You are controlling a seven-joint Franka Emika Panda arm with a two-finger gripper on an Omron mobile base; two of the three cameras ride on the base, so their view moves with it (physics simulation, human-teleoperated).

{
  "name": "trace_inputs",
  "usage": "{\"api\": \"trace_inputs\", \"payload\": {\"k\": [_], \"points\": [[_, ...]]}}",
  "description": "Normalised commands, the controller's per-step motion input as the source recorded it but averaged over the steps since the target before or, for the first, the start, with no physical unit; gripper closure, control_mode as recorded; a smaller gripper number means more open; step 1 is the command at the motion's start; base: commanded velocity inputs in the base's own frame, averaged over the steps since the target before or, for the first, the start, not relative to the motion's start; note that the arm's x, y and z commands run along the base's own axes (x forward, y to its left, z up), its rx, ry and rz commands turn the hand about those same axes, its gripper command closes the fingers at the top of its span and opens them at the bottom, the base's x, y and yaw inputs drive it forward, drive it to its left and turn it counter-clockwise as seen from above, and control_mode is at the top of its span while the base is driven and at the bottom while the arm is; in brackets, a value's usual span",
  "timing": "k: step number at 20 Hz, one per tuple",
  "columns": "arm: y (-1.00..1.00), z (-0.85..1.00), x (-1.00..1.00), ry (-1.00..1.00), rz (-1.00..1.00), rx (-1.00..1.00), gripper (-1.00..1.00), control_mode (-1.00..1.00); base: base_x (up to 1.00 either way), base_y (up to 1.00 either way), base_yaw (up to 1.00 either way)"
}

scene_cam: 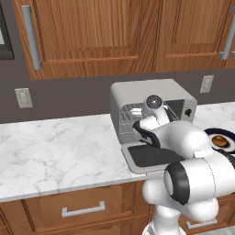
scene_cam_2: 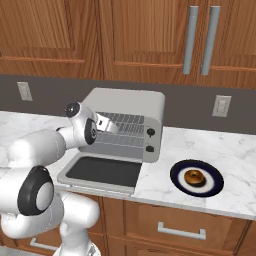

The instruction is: Pick up the bagel from the plate, place it on the toaster oven rack, close the door, and set the timer.

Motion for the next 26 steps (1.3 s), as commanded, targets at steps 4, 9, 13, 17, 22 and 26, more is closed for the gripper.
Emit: {"api": "trace_inputs", "payload": {"k": [4,9,13,17,22,26], "points": [[0.0,-0.25,0.16,0.0,0.0,-0.01,-1.0,-1.0,0.0,0.0,0.0],[0.0,-0.18,0.19,0.0,0.0,0.0,-1.0,-1.0,0.0,0.0,0.0],[0.0,-0.1,0.21,0.0,0.0,0.0,-1.0,-1.0,0.0,0.0,0.0],[0.0,0.0,0.16,0.0,0.0,0.0,-1.0,-1.0,0.0,0.0,0.0],[0.0,-0.03,0.18,0.0,0.0,0.0,-1.0,-1.0,0.0,0.0,0.0],[0.0,-0.14,0.2,0.01,0.0,0.0,-1.0,-1.0,0.0,0.0,0.0]]}}
